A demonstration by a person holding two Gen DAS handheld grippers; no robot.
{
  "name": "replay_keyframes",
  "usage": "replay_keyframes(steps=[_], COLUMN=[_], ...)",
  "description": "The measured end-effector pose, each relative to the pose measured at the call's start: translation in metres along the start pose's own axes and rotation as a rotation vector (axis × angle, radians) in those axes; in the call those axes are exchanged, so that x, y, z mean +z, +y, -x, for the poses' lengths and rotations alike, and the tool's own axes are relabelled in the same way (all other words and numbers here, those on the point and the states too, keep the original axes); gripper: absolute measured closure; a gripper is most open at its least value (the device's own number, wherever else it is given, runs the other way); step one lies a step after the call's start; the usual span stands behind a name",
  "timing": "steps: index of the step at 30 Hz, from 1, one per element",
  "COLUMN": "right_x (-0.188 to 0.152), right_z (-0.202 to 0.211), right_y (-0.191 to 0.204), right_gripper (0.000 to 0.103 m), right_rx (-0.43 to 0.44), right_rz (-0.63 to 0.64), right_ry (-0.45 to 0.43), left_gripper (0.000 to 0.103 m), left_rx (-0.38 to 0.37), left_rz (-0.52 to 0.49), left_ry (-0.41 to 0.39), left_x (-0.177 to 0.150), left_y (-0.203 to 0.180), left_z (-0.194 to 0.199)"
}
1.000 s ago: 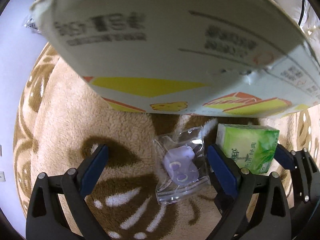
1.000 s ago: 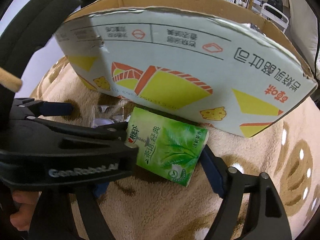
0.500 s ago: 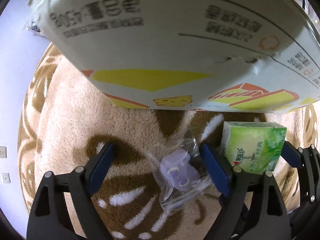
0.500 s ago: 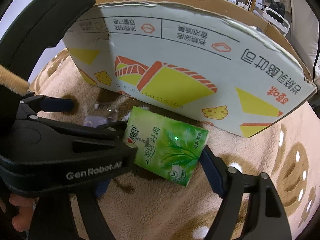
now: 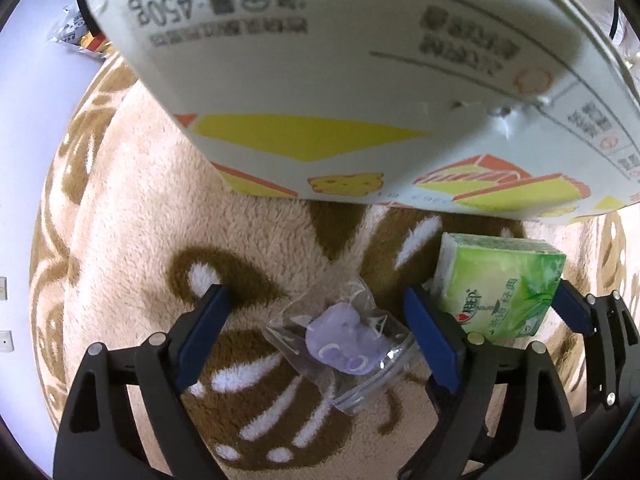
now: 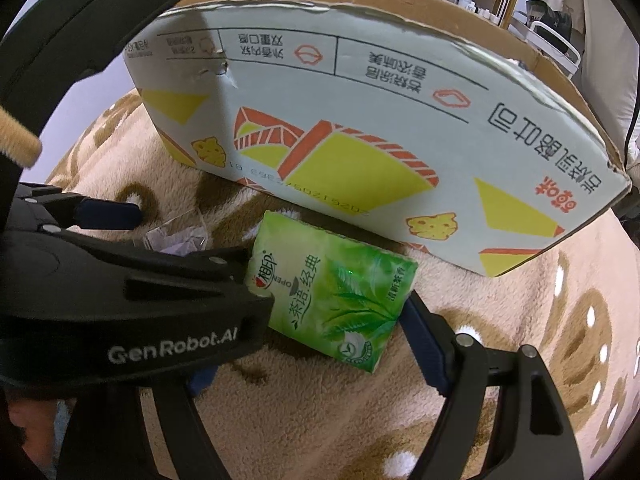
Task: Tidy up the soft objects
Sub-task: 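Close the left tool on the clear bag while the right tool grasps the green tissue pack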
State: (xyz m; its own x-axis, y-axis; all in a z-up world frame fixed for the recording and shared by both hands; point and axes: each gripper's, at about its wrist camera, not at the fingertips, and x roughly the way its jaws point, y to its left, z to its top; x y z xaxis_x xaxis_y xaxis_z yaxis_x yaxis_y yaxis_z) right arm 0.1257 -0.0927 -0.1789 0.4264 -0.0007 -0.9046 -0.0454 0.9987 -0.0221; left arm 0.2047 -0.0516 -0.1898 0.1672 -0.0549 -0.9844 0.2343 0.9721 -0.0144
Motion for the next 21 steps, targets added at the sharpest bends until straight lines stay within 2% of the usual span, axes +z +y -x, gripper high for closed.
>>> replay_keyframes(steps=[5,7,11,16,21], right_x=[-0.004,-0.010,-0.016,-0.017,-0.016], right_z=[0.001,-0.001,-0.001,0.001,0.001], right_y=[0.001,0.004,0.010,0.004,-0.001], right_gripper=[0.019,0.022,0.024,0.024,0.023], right_rx=[-0.002,0.007,-0.004,0.031,0.034], right_rz=[0.023,0.026,0.048,0.000,0.007], right_ry=[0.004,0.028,0.033,0.035,0.036], left_gripper=[0.015,0.015,0.015,0.015,0.015], left_rx=[-0.014,-0.020,-0.013,-0.003,-0.004], left_rz=[0.048,0.060,0.044,0.032,0.029], left_ry=[0.027,0.038,0.044,0.059,0.072], left_x=[-0.009,-0.013,-0.019,-0.028,-0.038], left_y=[0.005,0.009,0.008,0.002,0.000], left_z=[-0.003,-0.004,-0.002,0.003,0.002])
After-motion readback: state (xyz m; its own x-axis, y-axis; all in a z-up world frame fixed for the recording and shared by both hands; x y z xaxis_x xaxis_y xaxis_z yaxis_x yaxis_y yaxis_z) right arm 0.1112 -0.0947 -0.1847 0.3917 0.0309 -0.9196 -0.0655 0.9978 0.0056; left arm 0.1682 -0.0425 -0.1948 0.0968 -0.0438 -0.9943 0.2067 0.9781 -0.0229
